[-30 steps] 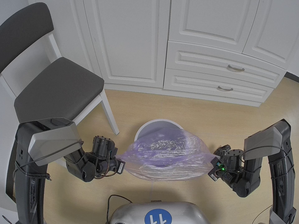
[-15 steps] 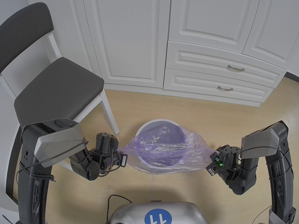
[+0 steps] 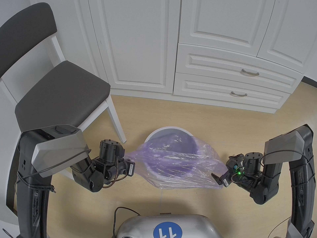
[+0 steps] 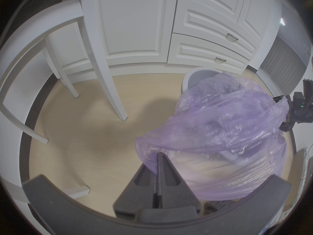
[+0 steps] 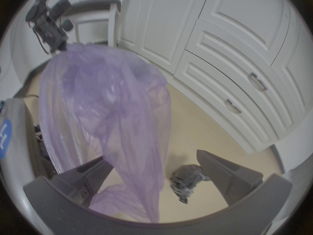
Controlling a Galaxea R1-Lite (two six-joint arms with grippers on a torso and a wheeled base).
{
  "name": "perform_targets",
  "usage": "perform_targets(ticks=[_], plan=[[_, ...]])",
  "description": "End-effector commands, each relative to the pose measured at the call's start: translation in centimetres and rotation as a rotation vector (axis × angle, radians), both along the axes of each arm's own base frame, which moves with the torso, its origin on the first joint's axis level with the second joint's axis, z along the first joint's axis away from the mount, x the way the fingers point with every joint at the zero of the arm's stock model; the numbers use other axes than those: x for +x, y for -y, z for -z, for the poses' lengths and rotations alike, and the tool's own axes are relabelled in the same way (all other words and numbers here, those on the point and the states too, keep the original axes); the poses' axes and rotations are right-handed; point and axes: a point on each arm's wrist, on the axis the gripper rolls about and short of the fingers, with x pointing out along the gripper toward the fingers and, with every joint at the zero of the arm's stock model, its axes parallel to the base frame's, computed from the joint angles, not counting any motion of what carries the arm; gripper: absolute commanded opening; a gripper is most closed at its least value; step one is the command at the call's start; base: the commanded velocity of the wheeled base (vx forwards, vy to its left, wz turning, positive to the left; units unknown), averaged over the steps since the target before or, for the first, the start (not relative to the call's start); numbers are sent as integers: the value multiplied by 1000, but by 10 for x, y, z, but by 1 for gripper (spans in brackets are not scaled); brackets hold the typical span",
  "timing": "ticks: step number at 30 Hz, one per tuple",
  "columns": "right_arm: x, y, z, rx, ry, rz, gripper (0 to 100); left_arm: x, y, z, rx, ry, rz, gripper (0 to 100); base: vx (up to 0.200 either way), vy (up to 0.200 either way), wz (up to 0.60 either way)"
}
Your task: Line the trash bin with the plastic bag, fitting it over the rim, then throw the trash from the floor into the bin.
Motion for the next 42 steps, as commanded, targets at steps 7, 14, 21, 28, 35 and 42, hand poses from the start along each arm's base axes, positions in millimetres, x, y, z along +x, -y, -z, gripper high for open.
perform_targets(ticks=[7,14,21,28,35,42], plan=[[10,64,-15,422,-74,-206,100,-2,-1,3,-16,21,12,0,0,0,0],[5,96,-23,638,-154,-322,100,-1,-5,8,-7,4,6,0,0,0,0],[5,107,-33,688,-151,-335,100,1,-5,12,-4,0,4,0,0,0,0],[3,87,-72,633,-44,-334,100,1,-5,-3,-27,36,1,0,0,0,0],[6,-30,-116,508,249,-53,100,-4,-4,-30,-94,72,4,0,0,0,0],[3,-113,-160,231,231,-110,100,-7,-4,-32,-100,76,15,0,0,0,0]])
